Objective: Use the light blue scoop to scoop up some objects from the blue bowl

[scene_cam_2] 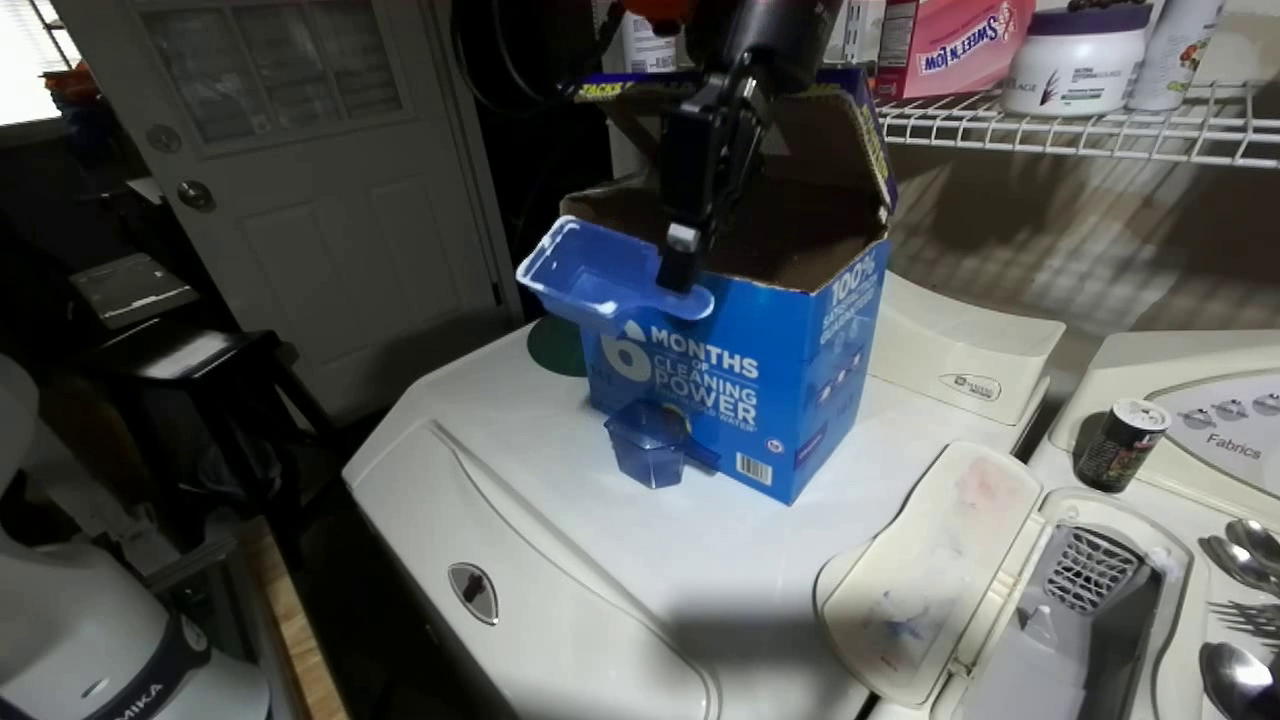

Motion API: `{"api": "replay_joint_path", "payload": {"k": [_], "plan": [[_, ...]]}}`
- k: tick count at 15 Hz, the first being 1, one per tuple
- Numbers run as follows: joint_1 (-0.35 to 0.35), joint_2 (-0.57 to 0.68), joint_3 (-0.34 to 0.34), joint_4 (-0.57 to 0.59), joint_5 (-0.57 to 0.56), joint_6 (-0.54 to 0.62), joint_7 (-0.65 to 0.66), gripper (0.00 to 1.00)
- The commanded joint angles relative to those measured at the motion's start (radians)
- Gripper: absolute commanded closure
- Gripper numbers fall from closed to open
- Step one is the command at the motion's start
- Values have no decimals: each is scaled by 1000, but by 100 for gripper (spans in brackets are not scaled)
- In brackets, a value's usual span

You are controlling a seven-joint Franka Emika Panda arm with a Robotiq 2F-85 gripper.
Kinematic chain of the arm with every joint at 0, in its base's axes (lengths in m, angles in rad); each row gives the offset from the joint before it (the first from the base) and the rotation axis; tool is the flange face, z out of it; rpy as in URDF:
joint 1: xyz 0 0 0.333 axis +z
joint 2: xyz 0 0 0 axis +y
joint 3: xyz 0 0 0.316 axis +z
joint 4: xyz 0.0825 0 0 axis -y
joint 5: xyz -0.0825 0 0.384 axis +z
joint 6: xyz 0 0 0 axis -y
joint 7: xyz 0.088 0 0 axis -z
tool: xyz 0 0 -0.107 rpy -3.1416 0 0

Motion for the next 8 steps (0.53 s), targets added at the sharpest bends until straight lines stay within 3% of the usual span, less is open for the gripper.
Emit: {"api": "replay_joint_path", "payload": {"k": [1, 8], "plan": [[22, -129, -4, -237, -84, 113, 27, 99], [15, -225, 7, -477, -165, 302, 68, 99]]}}
